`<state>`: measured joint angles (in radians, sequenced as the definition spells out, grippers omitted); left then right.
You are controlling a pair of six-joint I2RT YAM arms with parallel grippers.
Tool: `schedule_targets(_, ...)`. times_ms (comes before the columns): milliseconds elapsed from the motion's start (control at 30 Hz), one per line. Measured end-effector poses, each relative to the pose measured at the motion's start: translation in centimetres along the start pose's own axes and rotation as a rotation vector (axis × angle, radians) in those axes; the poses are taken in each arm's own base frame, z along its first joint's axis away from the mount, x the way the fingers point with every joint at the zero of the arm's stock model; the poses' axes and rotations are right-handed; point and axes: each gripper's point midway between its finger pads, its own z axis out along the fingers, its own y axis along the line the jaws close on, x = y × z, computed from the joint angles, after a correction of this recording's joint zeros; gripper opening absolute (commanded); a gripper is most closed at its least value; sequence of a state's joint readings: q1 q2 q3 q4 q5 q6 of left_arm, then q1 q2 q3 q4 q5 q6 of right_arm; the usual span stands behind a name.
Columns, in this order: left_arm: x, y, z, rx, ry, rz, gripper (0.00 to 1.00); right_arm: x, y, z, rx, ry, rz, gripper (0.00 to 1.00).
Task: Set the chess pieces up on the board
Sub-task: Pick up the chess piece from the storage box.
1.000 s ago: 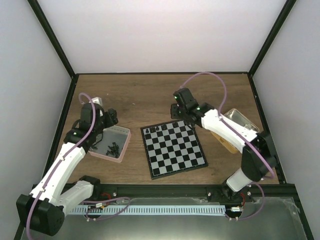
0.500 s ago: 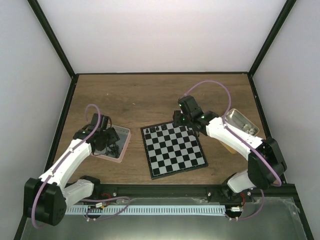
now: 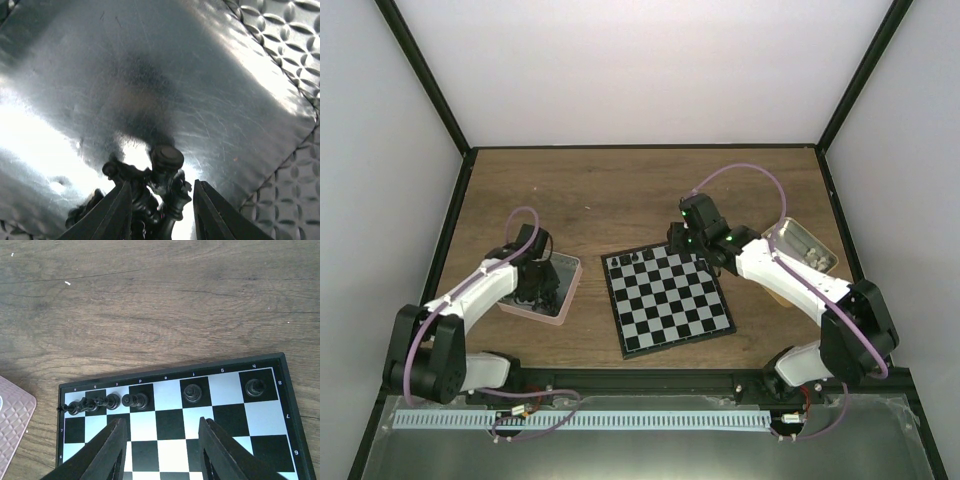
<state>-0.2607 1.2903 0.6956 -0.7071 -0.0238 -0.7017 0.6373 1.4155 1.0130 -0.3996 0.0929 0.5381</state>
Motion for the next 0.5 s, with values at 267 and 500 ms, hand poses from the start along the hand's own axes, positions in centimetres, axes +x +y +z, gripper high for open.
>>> schedule_targets(267, -1.1, 0.0, 1.2, -0.031, -0.012, 0.032, 0.30, 0.0, 0.1, 0.0, -0.006, -0.002, 0.002, 0.41)
schedule_targets(500, -1.7, -0.4, 2.0, -0.024, -0.014, 0.057, 0.28, 0.0, 0.2, 0.0, -0.011, 0.000, 0.002, 0.41)
